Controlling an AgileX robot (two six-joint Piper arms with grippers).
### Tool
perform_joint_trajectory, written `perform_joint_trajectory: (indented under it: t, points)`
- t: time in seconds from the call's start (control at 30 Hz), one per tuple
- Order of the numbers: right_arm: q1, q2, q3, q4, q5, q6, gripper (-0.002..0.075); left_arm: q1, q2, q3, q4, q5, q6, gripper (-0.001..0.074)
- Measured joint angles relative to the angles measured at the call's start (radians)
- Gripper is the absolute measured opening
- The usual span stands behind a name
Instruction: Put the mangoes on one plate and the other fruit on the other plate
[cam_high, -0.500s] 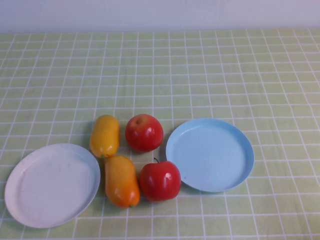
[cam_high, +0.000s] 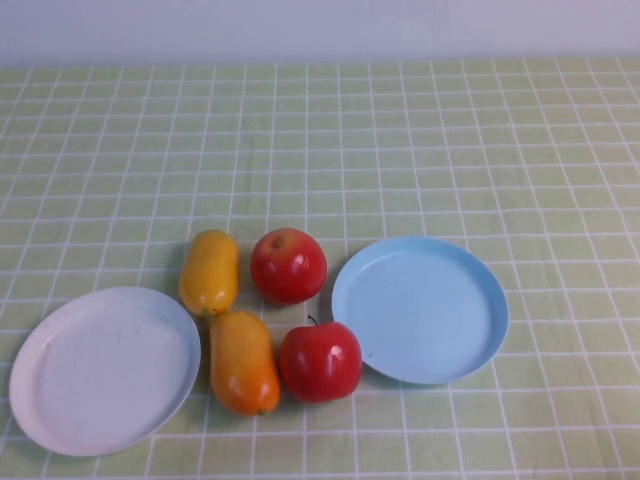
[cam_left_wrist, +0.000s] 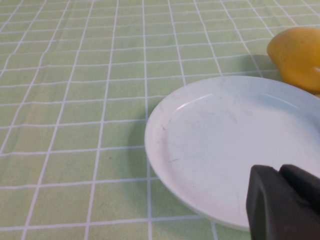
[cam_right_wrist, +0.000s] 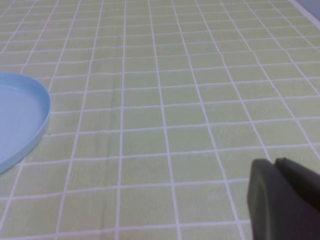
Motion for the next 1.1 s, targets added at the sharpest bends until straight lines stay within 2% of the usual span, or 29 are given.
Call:
perform_joint_trajectory:
  t: [1.1]
  points:
    - [0.0, 0.0, 0.0, 0.0, 0.0, 0.0, -0.0016, 0.0, 0.0, 0.0, -0.009, -0.021, -0.002, 0.0004]
